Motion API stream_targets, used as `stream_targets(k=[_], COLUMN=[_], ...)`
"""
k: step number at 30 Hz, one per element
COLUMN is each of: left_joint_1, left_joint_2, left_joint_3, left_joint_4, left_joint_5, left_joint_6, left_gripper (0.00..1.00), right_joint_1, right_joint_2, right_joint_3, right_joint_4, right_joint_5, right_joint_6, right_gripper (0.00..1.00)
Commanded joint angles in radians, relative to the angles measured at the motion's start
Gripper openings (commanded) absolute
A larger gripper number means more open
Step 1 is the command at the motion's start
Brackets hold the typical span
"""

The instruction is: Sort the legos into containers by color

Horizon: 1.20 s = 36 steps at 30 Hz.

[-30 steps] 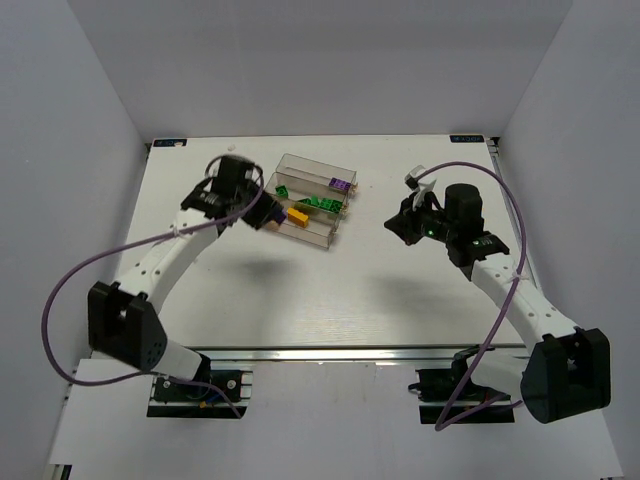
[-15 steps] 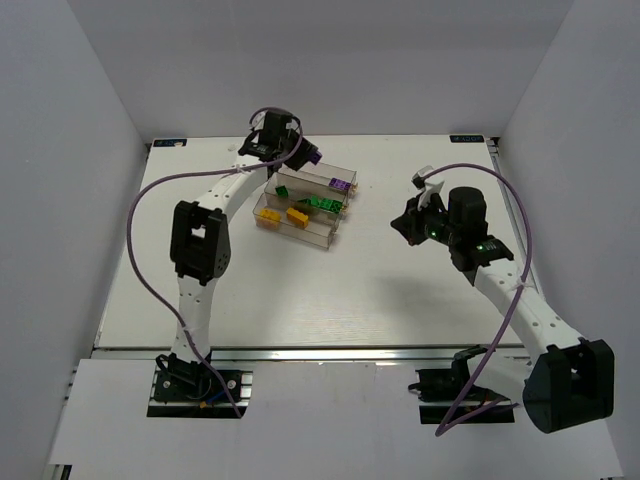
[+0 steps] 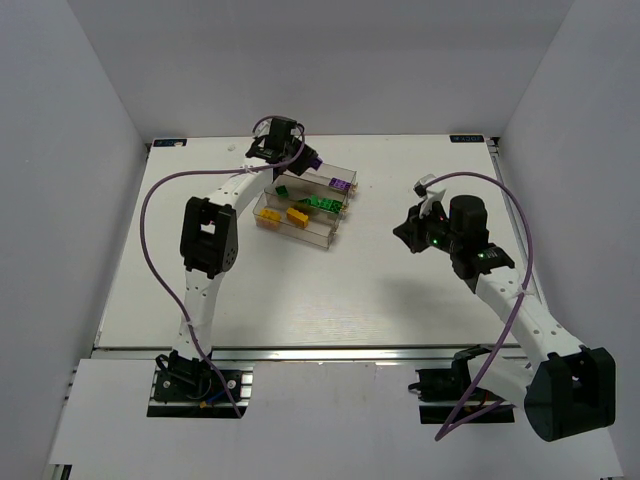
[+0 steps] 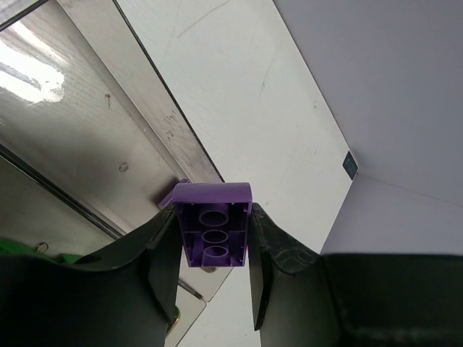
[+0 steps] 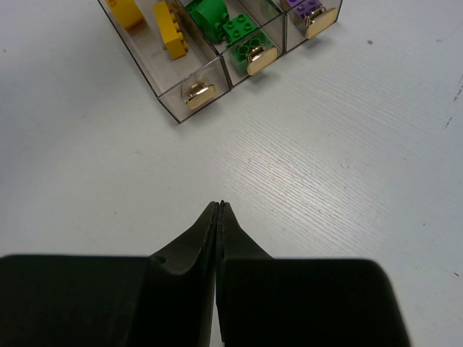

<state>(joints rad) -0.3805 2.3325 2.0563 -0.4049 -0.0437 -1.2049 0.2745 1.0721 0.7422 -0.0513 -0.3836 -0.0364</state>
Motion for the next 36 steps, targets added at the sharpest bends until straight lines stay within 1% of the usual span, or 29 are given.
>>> stream_targets(k=[1, 3, 5, 6, 9, 15, 16, 17, 18, 19, 20, 21, 22, 23, 24, 25, 26, 27, 29, 30, 31, 32, 33, 34, 36], left_joint_1=[0.005, 0.005, 0.005, 0.005, 0.005, 0.005, 0.005, 0.005, 0.005, 0.005, 0.005, 0.005, 0.014, 0.014, 0.014, 0.014, 0.005, -0.007, -0.008, -0.008, -0.008, -0.008, -0.008, -0.008, -0.008], left_joint_2=[-0.01, -0.015, -0.021, -0.022, -0.038, -0.064, -0.071, -0.094, -0.113, -0.131, -0.187, -0.224, -0.266, -0.319, -0.435, -0.502, -0.569, -0.702, -0.832, -0.949, -1.008, -1.066, -1.117, -1.215, -1.289], left_joint_3=[0.034, 0.033, 0.022, 0.019, 0.01, 0.018, 0.018, 0.016, 0.01, 0.007, -0.004, -0.051, -0.095, -0.149, -0.283, -0.362, -0.443, -0.599, -0.744, -0.812, -0.925, -0.977, -1.022, -1.1, -1.151], left_joint_4=[0.012, 0.008, 0.005, 0.005, 0.012, -0.002, -0.002, 0.001, 0.014, 0.014, 0.017, 0.041, 0.066, 0.098, 0.162, 0.188, 0.213, 0.244, 0.259, 0.273, 0.282, 0.284, 0.294, 0.299, 0.302], left_joint_5=[-0.007, -0.002, 0.002, 0.004, 0.01, 0.013, 0.018, 0.024, 0.033, 0.042, 0.08, 0.108, 0.19, 0.244, 0.293, 0.361, 0.379, 0.387, 0.387, 0.387, 0.386, 0.361, 0.346, 0.332, 0.312], left_joint_6=[-0.005, -0.004, -0.001, -0.001, 0.001, 0.021, 0.028, 0.036, 0.069, 0.091, 0.158, 0.206, 0.258, 0.322, 0.443, 0.485, 0.542, 0.56, 0.582, 0.584, 0.582, 0.582, 0.587, 0.591, 0.611], left_gripper=[0.4, 0.5, 0.55, 0.59, 0.66, 0.67, 0.63, 0.58, 0.49, 0.3, 0.22, 0.18, 0.15, 0.14, 0.17, 0.23, 0.48, 0.6, 0.76, 0.78, 0.81, 0.85, 0.87, 0.92, 0.97], right_joint_1=[-0.008, -0.003, -0.008, -0.006, -0.008, -0.006, -0.006, -0.008, -0.006, -0.006, -0.006, -0.008, -0.011, -0.009, -0.009, -0.009, -0.011, -0.009, -0.009, -0.009, -0.008, -0.006, -0.009, -0.009, -0.006], right_joint_2=[-0.021, -0.026, -0.031, -0.031, -0.032, -0.027, -0.027, -0.024, -0.024, -0.021, -0.02, -0.018, -0.014, -0.011, -0.008, -0.005, 0.0, 0.003, 0.014, 0.023, 0.029, 0.035, 0.043, 0.057, 0.072], right_joint_3=[-0.004, -0.009, -0.01, -0.009, -0.006, 0.009, 0.017, 0.02, 0.025, 0.031, 0.045, 0.048, 0.054, 0.066, 0.074, 0.083, 0.103, 0.115, 0.135, 0.157, 0.172, 0.186, 0.213, 0.229, 0.249], right_joint_4=[0.022, 0.019, 0.019, 0.016, 0.013, -0.005, -0.01, -0.015, -0.03, -0.036, -0.044, -0.05, -0.054, -0.059, -0.067, -0.079, -0.088, -0.099, -0.12, -0.131, -0.143, -0.174, -0.189, -0.202, -0.235], right_joint_5=[-0.001, -0.001, -0.003, -0.005, -0.011, -0.02, -0.023, -0.026, -0.037, -0.041, -0.049, -0.051, -0.048, -0.046, -0.041, -0.038, -0.037, -0.026, 0.011, 0.02, 0.029, 0.041, 0.055, 0.063, 0.095], right_joint_6=[-0.002, -0.002, -0.002, -0.002, 0.0, -0.016, -0.017, -0.034, -0.042, -0.049, -0.065, -0.065, -0.065, -0.063, -0.074, -0.082, -0.091, -0.092, -0.071, -0.062, -0.057, -0.053, -0.051, -0.04, -0.031], right_gripper=[0.0, 0.0, 0.0, 0.0, 0.0, 0.0, 0.02, 0.07, 0.13, 0.34, 0.49, 0.63, 0.78, 0.89, 0.89, 0.89, 0.89, 0.89, 0.89, 0.89, 0.89, 0.89, 0.89, 0.89, 0.89])
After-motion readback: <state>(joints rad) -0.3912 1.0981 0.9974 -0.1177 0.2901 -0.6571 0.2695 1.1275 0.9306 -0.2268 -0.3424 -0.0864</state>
